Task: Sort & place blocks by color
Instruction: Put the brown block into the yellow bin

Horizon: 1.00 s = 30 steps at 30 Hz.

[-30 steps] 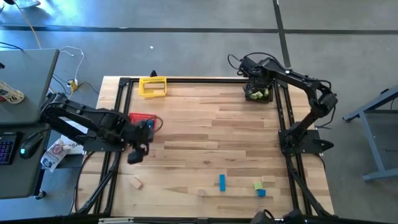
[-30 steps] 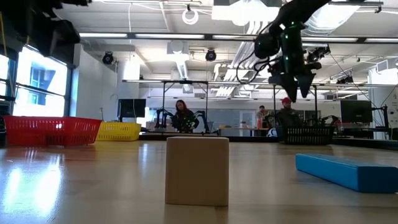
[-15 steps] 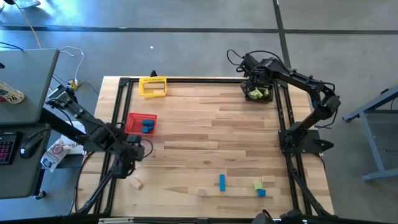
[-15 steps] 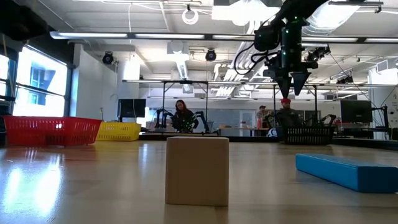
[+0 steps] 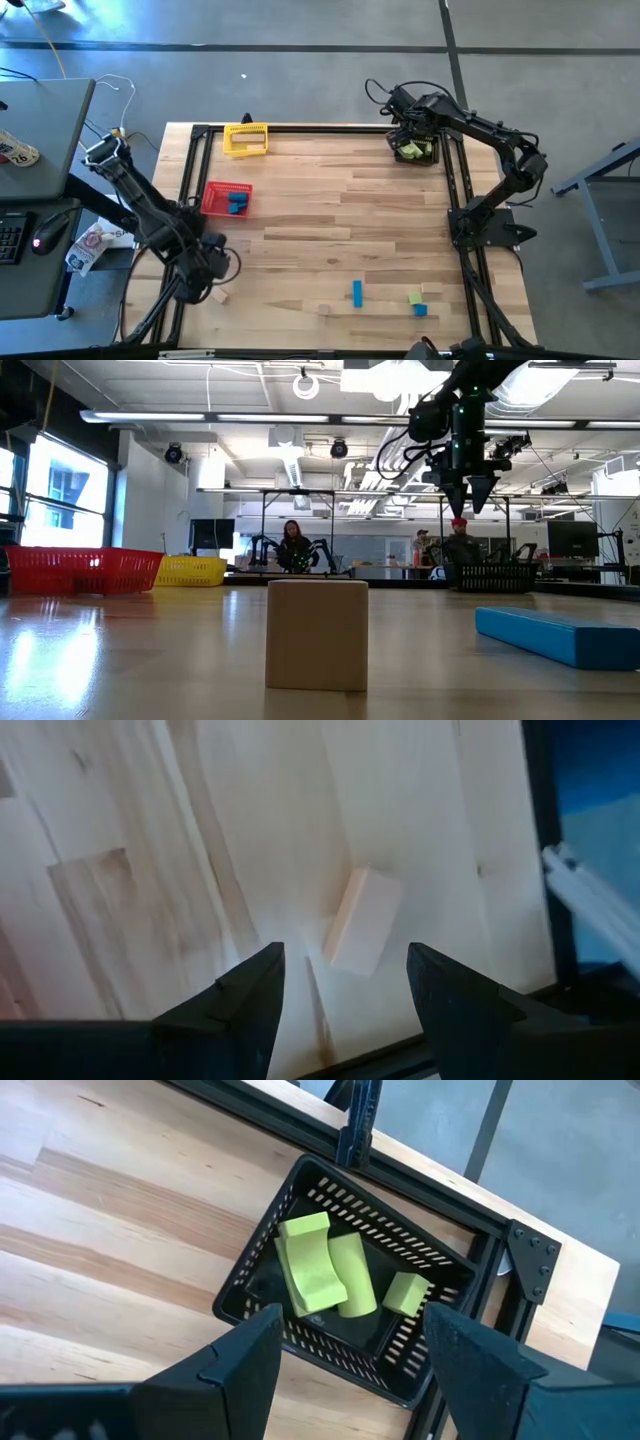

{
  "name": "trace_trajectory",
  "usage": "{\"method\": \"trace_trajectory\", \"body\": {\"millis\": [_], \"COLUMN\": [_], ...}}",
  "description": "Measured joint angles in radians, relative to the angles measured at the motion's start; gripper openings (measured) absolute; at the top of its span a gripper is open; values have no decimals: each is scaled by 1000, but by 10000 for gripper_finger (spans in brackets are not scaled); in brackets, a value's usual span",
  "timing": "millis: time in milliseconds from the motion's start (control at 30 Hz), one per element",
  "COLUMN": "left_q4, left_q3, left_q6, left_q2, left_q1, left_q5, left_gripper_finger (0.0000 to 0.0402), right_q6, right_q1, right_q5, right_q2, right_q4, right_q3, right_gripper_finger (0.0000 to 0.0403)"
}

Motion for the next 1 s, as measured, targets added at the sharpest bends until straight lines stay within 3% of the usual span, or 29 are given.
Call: {"method": "trace_trajectory", "body": {"millis": [1000], "left_q4": [107], "left_q3": [0], "left_q6": [-77], "left_q2": [316], "left_q1": [-146], "left_q5": [2], "left_gripper_finger": [196], "right_q6": [-2], "right_q1": [0], "right_q5": [-50], "right_q2": [1], "right_q4": [36], "right_q3": [0], "right_gripper_finger": [229]}}
